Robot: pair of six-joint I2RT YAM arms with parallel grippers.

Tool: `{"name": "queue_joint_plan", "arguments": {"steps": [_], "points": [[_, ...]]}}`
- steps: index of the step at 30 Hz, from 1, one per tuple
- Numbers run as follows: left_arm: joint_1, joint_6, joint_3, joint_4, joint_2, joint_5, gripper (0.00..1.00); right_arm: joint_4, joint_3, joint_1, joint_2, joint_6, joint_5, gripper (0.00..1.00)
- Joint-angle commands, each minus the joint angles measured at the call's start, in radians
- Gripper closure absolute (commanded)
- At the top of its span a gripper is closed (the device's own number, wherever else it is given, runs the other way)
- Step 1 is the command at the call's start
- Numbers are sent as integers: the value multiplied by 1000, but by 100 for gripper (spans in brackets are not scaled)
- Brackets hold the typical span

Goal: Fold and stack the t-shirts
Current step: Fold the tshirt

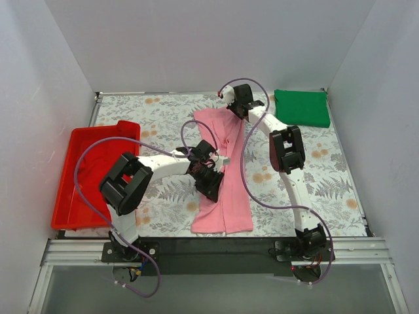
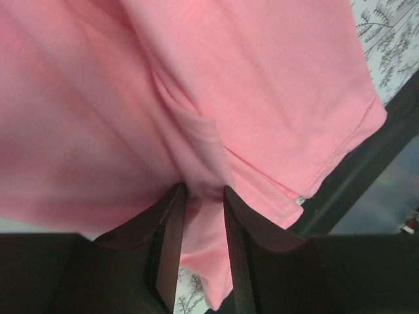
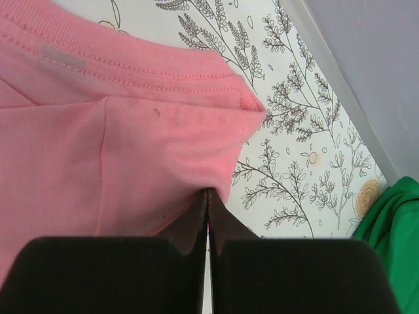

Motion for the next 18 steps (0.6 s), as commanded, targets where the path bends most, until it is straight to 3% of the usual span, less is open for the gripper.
{"name": "queue_joint_plan", "arguments": {"steps": [1,4,7,13,18], "points": [[60,-60,-49,-3,-69,39,71,-43,-52,-12,27,0,-1,99],[157,-75,-36,54,-161,105,69,-44,-84,-9,-54,13,-36,99],[221,-60,13,86,-216,78,68,-44,-133,-7,-162,39,-62,99],[280,-2,262,92,-17,-36,70,-66,-298,-9,-377,105,-174,84],[312,-28,468,127,170,-73,71,-130,-361,-12,-467,148,-266,86]]}}
